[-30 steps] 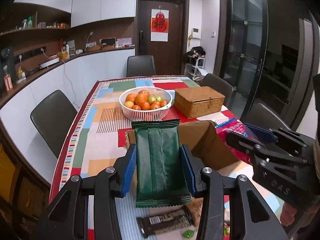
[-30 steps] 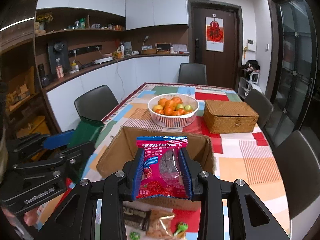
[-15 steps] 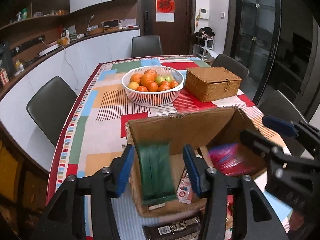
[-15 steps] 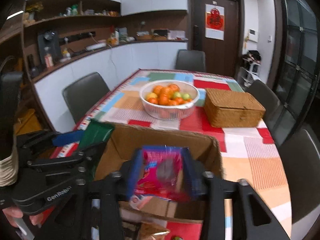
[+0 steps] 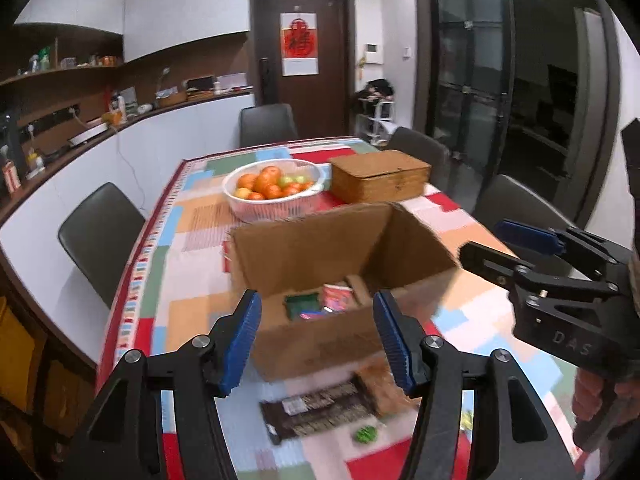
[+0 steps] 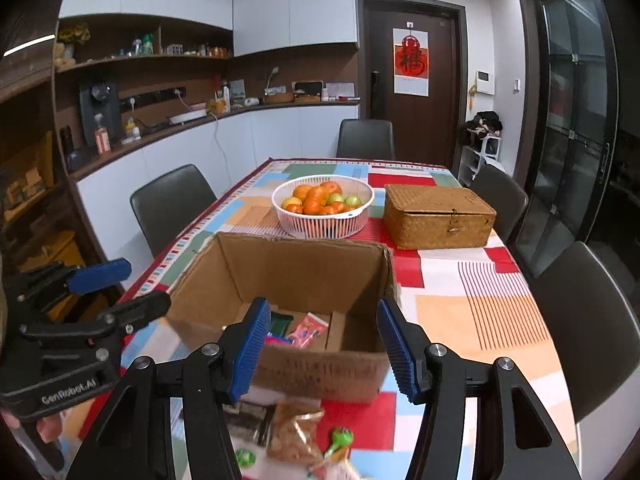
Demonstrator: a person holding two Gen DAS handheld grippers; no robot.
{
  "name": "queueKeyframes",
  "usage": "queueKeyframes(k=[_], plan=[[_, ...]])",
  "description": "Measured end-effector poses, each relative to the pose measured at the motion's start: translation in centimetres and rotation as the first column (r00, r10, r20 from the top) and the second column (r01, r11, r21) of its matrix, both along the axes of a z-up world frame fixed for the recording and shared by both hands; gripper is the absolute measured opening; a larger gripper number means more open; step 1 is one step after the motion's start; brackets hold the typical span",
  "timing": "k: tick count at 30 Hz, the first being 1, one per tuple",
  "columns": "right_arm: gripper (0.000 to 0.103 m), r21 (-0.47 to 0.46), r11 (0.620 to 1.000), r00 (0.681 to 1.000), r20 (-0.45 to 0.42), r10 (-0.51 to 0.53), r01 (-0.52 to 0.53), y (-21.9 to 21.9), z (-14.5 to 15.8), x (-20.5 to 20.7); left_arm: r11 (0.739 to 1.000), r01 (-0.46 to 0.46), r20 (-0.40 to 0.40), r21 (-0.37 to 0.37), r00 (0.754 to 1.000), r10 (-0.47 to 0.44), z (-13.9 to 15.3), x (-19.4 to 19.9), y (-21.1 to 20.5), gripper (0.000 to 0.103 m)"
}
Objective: Organize snacks
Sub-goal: 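Grasp the gold wrapped candy with the left tool while the right tool grasps the white candy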
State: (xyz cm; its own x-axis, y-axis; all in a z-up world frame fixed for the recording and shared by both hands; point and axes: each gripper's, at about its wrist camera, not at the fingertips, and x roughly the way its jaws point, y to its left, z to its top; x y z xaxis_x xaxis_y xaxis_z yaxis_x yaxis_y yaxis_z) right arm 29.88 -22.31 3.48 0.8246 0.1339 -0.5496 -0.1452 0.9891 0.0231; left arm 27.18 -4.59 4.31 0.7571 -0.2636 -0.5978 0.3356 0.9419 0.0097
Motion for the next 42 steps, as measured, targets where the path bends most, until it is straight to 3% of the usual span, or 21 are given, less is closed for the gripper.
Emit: queueKeyframes(k=[10,21,39,42], plan=[[0.057,-0.059,0.998,0.999,0.017,0.033,-0.032,-1.5,-0.6,-6.9,0.994,0.109,0.002,0.021,0.994,-0.109,-1.3,-6.0,-2.8,0.057],[0.057,-0.085,0.995,0.995,-0.087,0.049,-0.057,-3.0,-4.5,-11.3,0.980,0.195,-0.078,0.033,0.978,-0.192,-5.6,-9.9,-5.1,0.057],[0.056,-0.083,0.995,0.953,-0.301,0.035,-0.063,-5.0,-12.5,-13.1,0.975,0.220,-0.264,0.035,0.943,-0.203,-13.2,-10.1,-7.0,0.057],[0.052,-0.088,0.994,0.947,-0.320,0.032,-0.063,-5.3,-13.6,-12.9,0.976,0.217,-0.289,0.035,0.937,-0.198,-14.3,-9.5,-7.2,0.057]])
